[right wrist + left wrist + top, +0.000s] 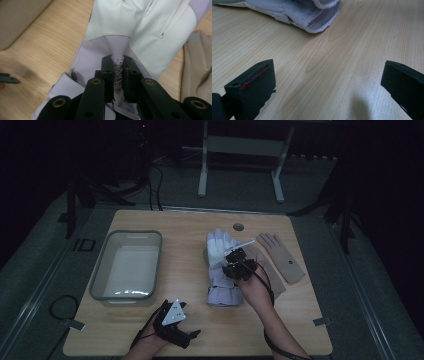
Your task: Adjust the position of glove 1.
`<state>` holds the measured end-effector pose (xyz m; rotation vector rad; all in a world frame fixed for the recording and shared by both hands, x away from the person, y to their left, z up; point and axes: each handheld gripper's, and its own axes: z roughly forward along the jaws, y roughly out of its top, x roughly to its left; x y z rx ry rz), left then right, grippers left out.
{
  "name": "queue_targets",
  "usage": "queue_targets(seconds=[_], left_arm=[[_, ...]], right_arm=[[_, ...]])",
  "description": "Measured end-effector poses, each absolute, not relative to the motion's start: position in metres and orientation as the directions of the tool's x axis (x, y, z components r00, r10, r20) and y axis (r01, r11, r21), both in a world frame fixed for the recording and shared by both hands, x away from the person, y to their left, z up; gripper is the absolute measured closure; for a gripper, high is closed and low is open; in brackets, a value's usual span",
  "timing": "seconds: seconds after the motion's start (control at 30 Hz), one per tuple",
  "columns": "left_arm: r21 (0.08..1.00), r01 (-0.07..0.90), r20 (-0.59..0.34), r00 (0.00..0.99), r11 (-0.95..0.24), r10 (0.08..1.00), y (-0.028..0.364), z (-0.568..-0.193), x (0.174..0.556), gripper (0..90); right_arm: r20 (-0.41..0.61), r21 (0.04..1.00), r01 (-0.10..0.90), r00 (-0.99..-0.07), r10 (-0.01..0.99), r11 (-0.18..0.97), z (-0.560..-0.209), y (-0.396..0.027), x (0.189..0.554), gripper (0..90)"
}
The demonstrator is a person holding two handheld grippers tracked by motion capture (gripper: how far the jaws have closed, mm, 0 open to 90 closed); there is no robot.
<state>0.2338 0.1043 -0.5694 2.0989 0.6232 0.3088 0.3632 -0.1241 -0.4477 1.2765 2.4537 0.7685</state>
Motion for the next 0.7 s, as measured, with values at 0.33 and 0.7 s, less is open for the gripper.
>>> queue_targets(seconds=[0.33, 0.7], left_arm=[[0.822, 0.311, -0.009, 0.845, -0.478, 0.535, 0.104, -0.569, 0.233, 0.0], [0.818, 0.310, -0.006, 0.846, -0.484, 0.533, 0.104, -0.569, 0.233, 0.0]], right_arm=[[0.011, 0.516, 0.716, -0.555, 0.832, 0.471, -0.477, -0.121, 0.383, 80.2], [0.047, 0.499, 0.736, -0.550, 0.834, 0.457, -0.492, -0.119, 0.390, 78.7]])
